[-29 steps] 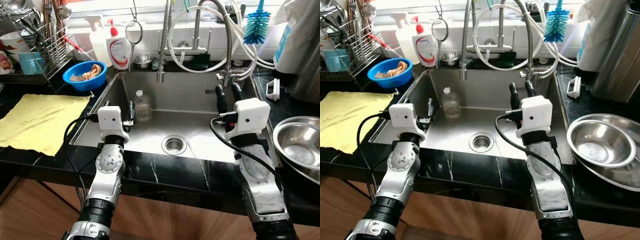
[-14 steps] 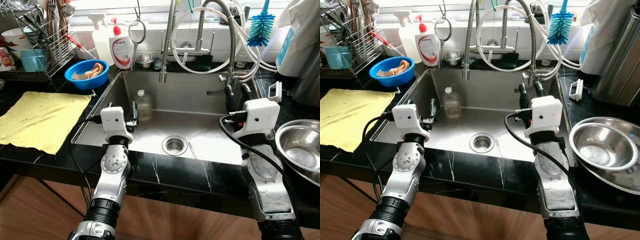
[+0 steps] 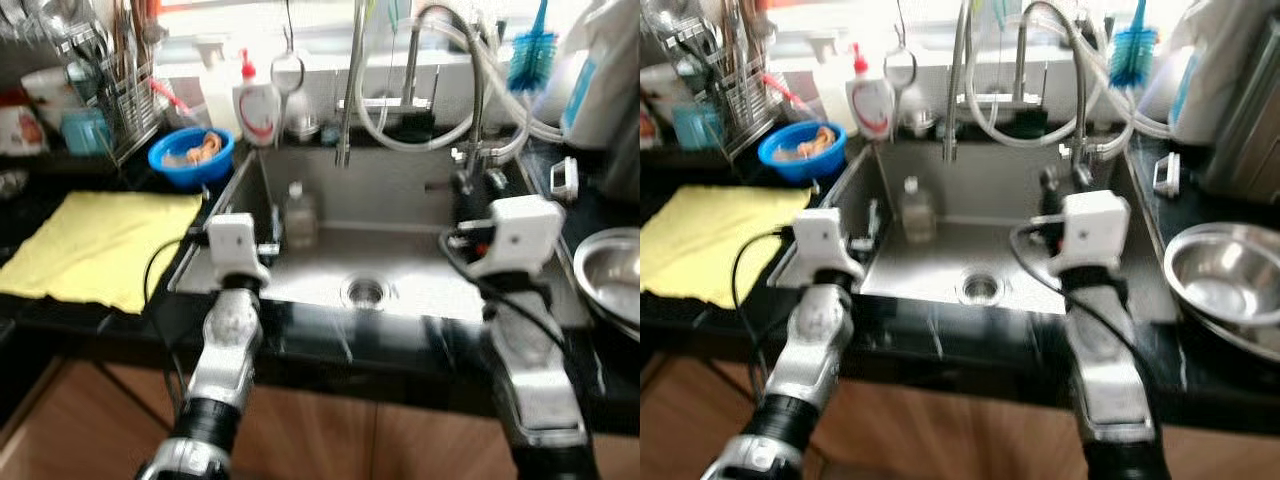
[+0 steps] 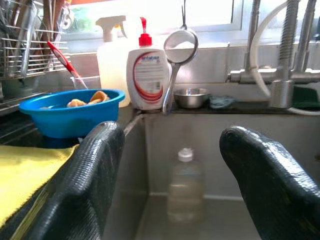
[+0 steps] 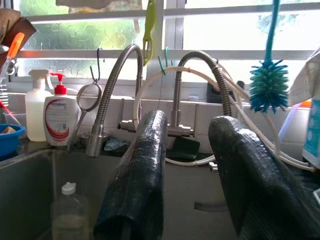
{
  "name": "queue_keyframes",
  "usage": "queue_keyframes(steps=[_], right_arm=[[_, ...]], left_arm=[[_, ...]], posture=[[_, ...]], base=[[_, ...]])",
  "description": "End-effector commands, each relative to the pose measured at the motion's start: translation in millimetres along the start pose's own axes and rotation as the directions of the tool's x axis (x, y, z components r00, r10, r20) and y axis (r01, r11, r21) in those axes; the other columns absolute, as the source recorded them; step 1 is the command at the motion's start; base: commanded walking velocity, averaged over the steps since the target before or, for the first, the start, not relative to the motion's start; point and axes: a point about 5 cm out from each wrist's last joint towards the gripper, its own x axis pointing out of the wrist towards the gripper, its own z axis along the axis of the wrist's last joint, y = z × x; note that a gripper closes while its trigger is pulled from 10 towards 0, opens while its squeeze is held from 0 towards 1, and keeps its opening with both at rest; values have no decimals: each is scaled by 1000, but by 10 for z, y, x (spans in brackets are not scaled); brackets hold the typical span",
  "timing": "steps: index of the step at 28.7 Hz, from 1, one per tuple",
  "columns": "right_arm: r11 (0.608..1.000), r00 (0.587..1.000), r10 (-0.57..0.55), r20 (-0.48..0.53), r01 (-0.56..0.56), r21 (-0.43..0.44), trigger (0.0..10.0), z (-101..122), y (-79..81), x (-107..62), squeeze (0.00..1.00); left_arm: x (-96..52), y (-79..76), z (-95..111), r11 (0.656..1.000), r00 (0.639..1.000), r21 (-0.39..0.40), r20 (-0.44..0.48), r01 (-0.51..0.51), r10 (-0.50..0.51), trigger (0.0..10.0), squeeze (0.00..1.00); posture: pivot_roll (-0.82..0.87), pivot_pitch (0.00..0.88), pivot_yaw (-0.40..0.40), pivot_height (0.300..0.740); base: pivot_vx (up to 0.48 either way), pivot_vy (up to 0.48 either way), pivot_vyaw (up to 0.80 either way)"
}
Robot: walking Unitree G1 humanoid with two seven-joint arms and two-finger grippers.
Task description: Kitchen organization
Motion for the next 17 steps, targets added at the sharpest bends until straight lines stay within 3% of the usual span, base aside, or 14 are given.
queue_keyframes(steps=[1,4,13,17], right_arm=[[1000,999,18,30,-18,12,10000,97,39,36,0],[999,1000,19,22,-19,35,10000,76,46,52,0],[998,1000,-2,25,0,70,10000,60,113,89,0],[996,1000,-2,28,0,85,10000,58,133,93,0]], left_arm=[[50,-49,48,1000,1000,-22,19,4,-3,10000,0],[38,-127,81,999,999,-26,30,26,-25,10000,0],[39,-28,91,999,998,11,31,50,-50,10000,0],[58,-54,113,998,998,6,34,58,-58,10000,0]], posture=[[-319,0,120,740],[-303,0,132,740],[-287,0,169,740],[-293,0,176,740]], base=[[0,0,-681],[0,0,-673],[0,0,-660],[0,0,-659]])
